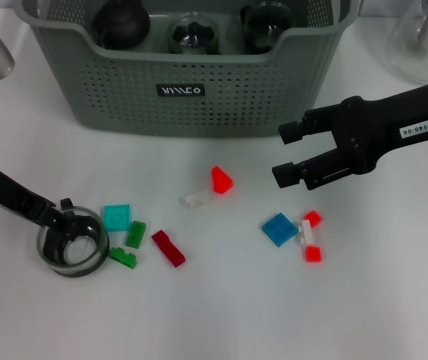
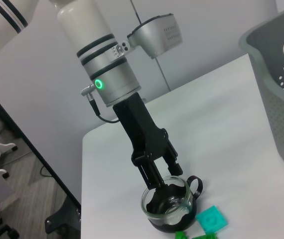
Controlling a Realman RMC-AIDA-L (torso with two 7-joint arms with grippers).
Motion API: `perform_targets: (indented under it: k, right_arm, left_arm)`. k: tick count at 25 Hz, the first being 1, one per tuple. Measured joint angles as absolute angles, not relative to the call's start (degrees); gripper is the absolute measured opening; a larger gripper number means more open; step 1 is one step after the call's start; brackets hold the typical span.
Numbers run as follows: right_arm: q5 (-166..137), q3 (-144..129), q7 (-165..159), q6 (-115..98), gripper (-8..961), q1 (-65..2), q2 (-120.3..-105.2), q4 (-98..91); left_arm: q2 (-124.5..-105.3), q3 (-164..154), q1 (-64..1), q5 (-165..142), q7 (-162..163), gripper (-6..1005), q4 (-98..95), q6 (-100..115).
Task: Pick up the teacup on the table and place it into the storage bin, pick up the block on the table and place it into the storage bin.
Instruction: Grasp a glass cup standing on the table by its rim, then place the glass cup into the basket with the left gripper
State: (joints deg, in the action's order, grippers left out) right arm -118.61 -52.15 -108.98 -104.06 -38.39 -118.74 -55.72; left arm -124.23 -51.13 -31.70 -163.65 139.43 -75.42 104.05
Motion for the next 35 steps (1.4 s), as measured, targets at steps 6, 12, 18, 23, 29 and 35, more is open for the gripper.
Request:
perform_targets:
  k: [6,12,18,23,29,35]
  right_arm:
    - [-118.57,-51.94,-108.98,-104.05,946,-38.43,-118.64,-55.72]
    - [-118.56,-51.85,-108.79,-104.01,946,-38.51,-118.65,-55.72]
    - [-118.56,-51.66,-108.35,-103.97,946,-38.50,-118.65,-55.72]
    - [-118.49,-51.18,-108.18,-103.96,945,-38.49,-118.62,-55.72]
    - [-117.83,-51.06,-108.14,-104.04,945,-38.49,-118.39,-55.72]
    - [-117.80,-51.06,-108.11,-104.08,945,-38.49,-118.34,-55.80]
  left_arm:
    - [-124.08,-51.90,-31.57,-163.66,140.08,710,-73.70,102.46]
    - [-123.97,-54.67,-31.06,-163.75,141.73,486,-73.05,100.96]
    - [-123.99,-55.01,-31.02,-163.75,142.15,433,-72.81,100.30]
    - [-123.78,-54.76,-31.41,-163.74,142.34,334,-71.55,100.10]
    - [-123.61,-55.41,-31.21,-163.74,142.92,156,-71.70,99.44]
    - [-123.61,-54.95,-30.83,-163.74,143.05,57,-74.11,99.28]
